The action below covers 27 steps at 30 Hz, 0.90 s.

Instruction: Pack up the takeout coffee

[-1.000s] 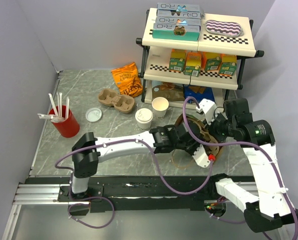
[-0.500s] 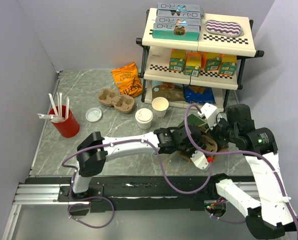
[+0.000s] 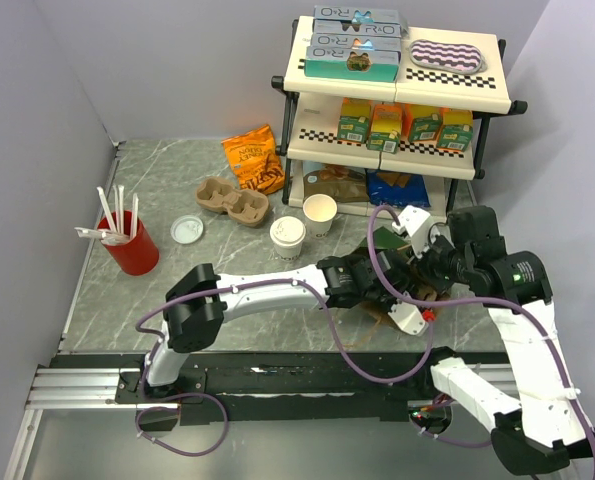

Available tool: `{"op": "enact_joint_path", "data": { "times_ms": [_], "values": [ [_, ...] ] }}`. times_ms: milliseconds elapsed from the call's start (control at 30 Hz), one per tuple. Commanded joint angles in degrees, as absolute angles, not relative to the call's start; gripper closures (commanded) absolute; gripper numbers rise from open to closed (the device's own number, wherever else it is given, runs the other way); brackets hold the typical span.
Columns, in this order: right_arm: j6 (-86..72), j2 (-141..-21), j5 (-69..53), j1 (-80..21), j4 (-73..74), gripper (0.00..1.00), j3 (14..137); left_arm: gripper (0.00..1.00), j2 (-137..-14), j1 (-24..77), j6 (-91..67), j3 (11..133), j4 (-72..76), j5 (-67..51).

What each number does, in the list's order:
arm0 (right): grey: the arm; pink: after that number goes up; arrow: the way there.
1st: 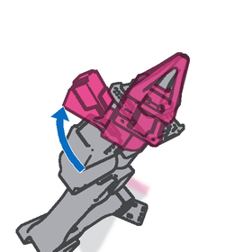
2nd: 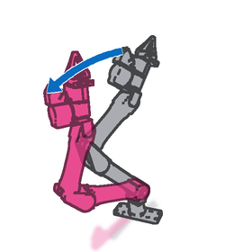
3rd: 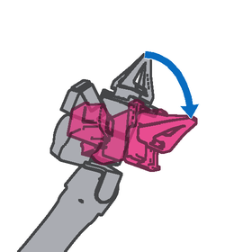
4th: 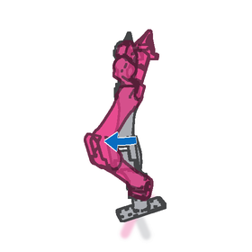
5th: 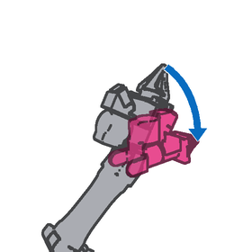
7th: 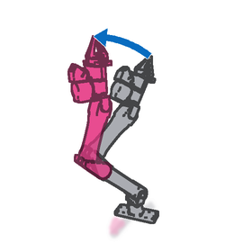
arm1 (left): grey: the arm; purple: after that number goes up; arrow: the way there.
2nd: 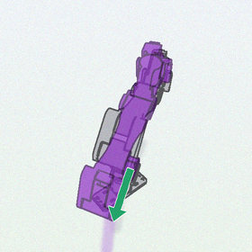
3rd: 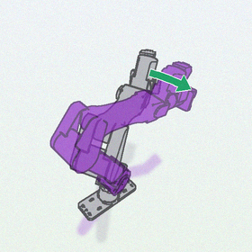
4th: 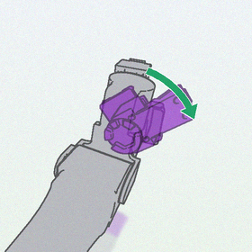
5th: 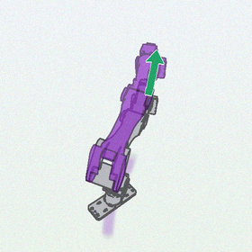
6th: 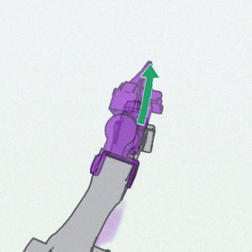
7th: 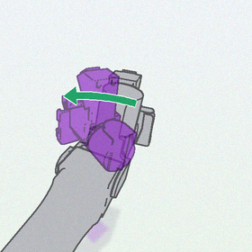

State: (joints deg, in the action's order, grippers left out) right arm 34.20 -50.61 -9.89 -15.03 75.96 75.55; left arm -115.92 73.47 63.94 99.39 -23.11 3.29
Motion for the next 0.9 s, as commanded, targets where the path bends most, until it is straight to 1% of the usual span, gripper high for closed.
{"op": "enact_joint_path", "data": {
  "times_ms": [0,200,433,600,700,800,867],
  "values": [
    [34.37,-48.43,-11.6,-15.91,79.37,1.0,75.15,0.99,-115.66,72.86,60.99,101.87,-21.27,3.77],
    [35.24,-47.55,-13.27,-16.43,80.33,1.0,74.36,0.99,-116.98,72.51,60.29,101.78,-20.66,3.6],
    [36.21,-46.76,-12.57,-16.7,81.39,1.0,73.65,0.99,-121.2,71.98,57.84,105.9,-22.75,9.66],
    [35.42,-47.28,-13.97,-16.79,81.65,1.0,74.88,0.99,-121.29,72.25,59.24,103.71,-19.52,13.53],
    [35.42,-47.46,-14.33,-17.05,81.65,1.0,74.45,0.99,-122.43,72.33,58.62,105.37,-19.69,15.37],
    [35.25,-47.55,-13.19,-17.14,82.0,1.0,74.09,0.99,-122.87,72.86,58.1,106.0,-20.21,18.97],
    [34.63,-47.55,-10.92,-17.23,81.22,1.0,73.74,0.99,-121.65,72.78,55.82,106.61,-22.13,18.38]
  ]
}}
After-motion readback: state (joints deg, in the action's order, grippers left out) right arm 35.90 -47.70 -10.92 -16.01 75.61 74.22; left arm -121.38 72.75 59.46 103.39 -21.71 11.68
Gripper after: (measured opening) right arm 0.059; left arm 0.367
